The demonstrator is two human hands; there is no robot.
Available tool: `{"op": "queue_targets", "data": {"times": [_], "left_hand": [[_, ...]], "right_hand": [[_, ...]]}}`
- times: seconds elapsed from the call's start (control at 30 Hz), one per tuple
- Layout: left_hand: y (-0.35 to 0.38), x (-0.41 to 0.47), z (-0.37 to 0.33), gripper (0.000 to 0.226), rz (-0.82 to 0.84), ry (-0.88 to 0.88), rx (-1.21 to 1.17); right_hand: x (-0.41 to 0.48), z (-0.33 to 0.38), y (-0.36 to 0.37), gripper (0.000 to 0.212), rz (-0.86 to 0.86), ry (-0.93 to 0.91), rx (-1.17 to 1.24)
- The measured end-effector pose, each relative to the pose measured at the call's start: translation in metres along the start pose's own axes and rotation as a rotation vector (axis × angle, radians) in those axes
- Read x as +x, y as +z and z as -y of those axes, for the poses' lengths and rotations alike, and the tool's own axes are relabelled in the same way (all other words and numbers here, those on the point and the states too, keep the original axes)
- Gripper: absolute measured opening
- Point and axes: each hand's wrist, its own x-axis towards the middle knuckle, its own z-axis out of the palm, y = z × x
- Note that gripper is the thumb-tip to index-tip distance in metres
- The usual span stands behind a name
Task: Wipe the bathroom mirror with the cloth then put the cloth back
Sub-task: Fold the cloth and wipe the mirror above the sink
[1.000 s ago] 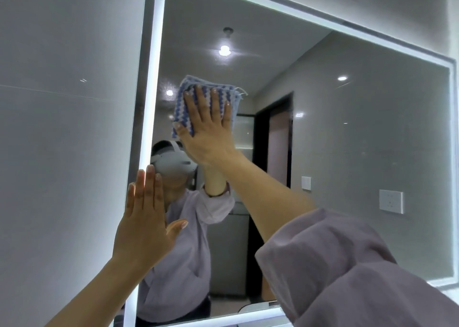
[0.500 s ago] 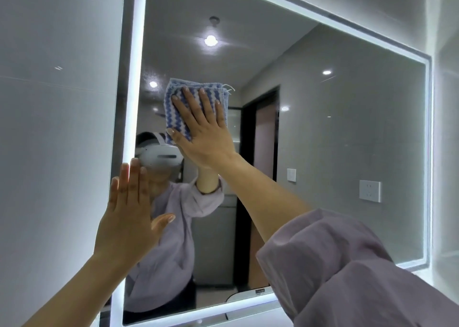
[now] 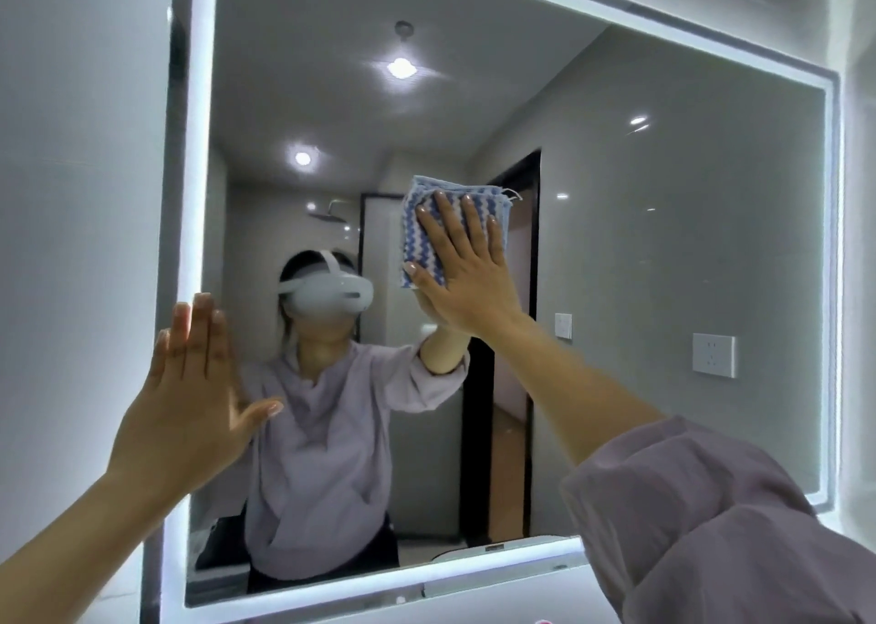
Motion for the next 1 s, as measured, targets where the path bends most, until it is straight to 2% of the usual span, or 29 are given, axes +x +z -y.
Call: {"op": "queue_targets", "data": {"times": [0.17,0.43,0.67,1.0], "left_hand": [[-0.020,0.001,-0.016,0.102,0.035,0.005,0.123],[-0.042,0.002,-0.110,0.093,-0.014,0.030,0.121],[-0.055,-0.023,-0.164,0.086,0.089,0.031,0.170],[-0.063,-0.027,-0.233,0.087,0.148,-0.034,0.143]], "right_hand": [[-0.019,-0.049,0.001,0.070,0.013,-0.055,0.001],[-0.029,-0.079,0.003,0.070,-0.002,-0.116,0.020],[-0.070,-0.124,0.009,0.069,0.050,-0.124,0.059],[-0.107,-0.158,0.009,0.072,0.111,-0.192,0.051]]}}
